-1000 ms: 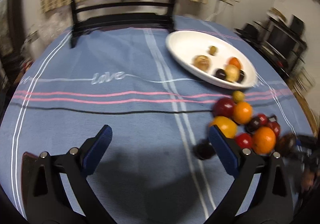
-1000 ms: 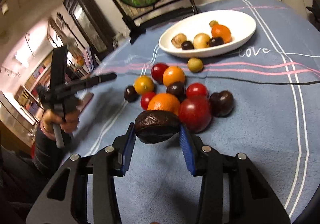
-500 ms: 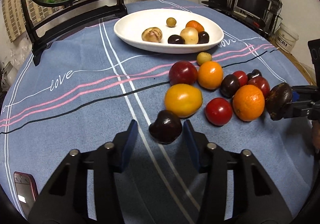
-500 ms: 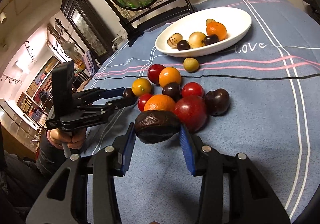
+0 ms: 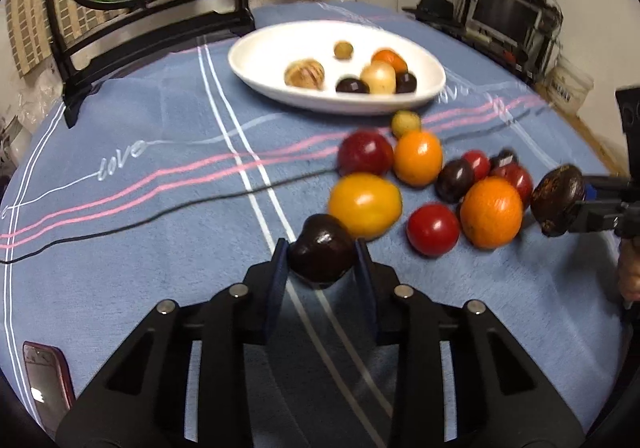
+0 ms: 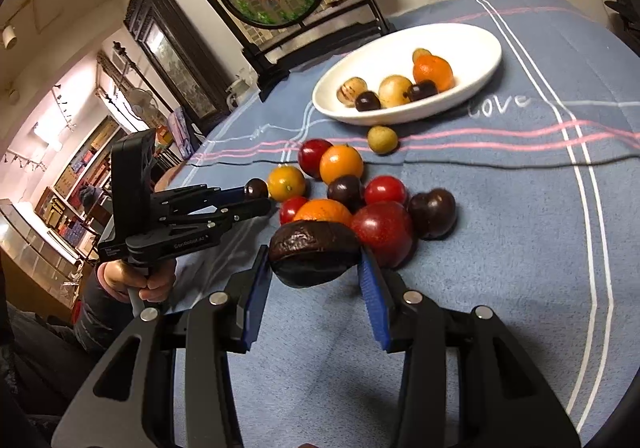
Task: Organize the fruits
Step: 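Grasp the dark avocado with the right tool while the left tool grasps a dark plum, then lower both held fruits onto the white plate and open both tools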
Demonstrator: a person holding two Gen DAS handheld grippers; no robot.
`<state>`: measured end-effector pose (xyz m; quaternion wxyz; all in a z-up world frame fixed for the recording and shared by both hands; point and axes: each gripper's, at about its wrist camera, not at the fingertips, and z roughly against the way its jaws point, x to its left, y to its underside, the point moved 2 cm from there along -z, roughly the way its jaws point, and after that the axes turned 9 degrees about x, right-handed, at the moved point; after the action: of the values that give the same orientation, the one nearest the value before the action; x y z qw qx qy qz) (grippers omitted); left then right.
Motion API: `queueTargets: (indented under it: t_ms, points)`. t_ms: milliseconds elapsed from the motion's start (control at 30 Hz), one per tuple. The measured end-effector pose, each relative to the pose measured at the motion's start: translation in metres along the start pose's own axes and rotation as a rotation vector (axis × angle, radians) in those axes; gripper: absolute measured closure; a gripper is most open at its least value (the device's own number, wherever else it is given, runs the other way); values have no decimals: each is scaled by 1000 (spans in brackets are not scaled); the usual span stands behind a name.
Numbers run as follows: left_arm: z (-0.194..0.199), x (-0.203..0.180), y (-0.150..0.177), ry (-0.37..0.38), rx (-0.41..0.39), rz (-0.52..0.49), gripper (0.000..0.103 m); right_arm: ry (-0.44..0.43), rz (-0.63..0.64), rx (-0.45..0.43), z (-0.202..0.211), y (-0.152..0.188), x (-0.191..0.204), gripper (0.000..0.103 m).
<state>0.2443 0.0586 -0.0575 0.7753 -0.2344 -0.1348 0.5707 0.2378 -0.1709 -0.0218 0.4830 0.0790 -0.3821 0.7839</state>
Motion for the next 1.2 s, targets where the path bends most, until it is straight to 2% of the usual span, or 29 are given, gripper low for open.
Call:
queueTargets:
  t_ms: [100,200,333,467,667,700,733,767,800,833,900,967,1033,1133,1200]
  points:
    - [17,7,-12,37,-51,41,70,13,33,-22,10,-17,1,59]
    - [26,11,-36,61,-90,78,70,29,52,-97,23,-51,-5,59]
    - [14,20,-92,84,-118,166,70,104,18,-179,13,-106,-31,59]
    - [-18,19,-133,62,-89,189,70,173,-31,-180,-15,-143,-59,59]
    - [-60,17,-171,11,-47,214,70,216,-62,-133,-47,-165,-82,58]
    - [-62,18,-173,11,-45,219,69,217,-64,-116,-52,-167,-84,58]
    - [-63,19,-173,2,-40,234,62,219,-66,-104,-54,-168,-85,53]
    - [-62,21,-171,-8,-39,243,37,220,-69,-99,-53,-168,-85,48]
    - [-57,21,-167,-31,-58,253,28,214,-77,-89,-51,-166,-84,45]
    - [-51,22,-164,-52,-79,256,23,205,-79,-84,-47,-166,-82,42]
    - [-38,21,-158,-75,-96,237,22,193,-73,-96,-33,-162,-76,41]
    - [-22,18,-149,-83,-102,218,13,177,-50,-107,-19,-153,-66,41]
    - [-5,18,-131,-111,-130,218,9,176,-14,-115,-8,-138,-55,41]
    - [6,16,-106,-135,-130,201,9,179,78,-93,1,-107,-38,41]
    - [8,16,-85,-125,-121,196,9,178,112,-88,6,-87,-29,41]
